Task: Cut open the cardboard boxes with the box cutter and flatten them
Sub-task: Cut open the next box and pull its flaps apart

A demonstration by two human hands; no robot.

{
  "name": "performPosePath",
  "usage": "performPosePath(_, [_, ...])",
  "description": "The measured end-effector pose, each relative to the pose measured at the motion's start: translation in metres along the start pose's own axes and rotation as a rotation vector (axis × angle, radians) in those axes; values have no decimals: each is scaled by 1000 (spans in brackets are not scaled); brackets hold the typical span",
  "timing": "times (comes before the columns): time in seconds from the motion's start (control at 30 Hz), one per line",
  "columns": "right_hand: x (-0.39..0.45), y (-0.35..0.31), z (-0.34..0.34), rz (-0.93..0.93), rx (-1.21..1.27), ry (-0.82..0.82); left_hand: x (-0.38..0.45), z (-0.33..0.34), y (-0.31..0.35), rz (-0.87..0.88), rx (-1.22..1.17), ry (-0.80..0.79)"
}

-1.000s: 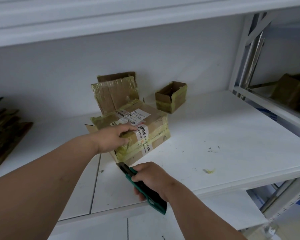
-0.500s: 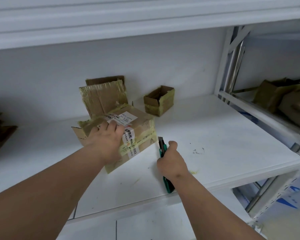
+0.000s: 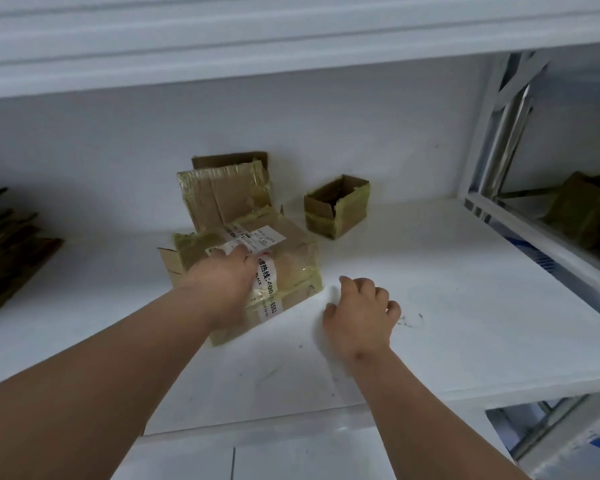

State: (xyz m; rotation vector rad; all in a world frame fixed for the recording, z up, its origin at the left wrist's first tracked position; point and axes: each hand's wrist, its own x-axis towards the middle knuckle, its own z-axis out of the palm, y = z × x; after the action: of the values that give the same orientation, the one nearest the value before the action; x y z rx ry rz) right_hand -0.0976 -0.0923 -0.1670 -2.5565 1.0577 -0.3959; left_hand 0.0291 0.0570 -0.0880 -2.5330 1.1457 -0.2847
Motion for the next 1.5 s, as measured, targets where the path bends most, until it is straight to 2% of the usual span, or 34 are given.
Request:
performPosePath(0.2, [6, -8, 1, -41, 109, -62, -4, -20, -14, 10, -41, -127])
performPosePath(0.47, [11, -14, 5, -54, 308, -107, -8, -29, -43, -54, -441, -198])
performPosePath(0.67, [17, -28, 14, -49, 446, -83, -8, -36, -53, -81, -518, -262])
performPosePath(0.93, [23, -50, 21, 104, 472, -39, -10, -29, -57, -126, -597, -228])
performPosePath(1.13, [23, -54, 25, 209, 613, -107, -9, -30, -58, -111, -638, -227])
performPosePath(1.5, [24, -48, 26, 151, 449, -63, -13, -31, -60, -101, -721, -239])
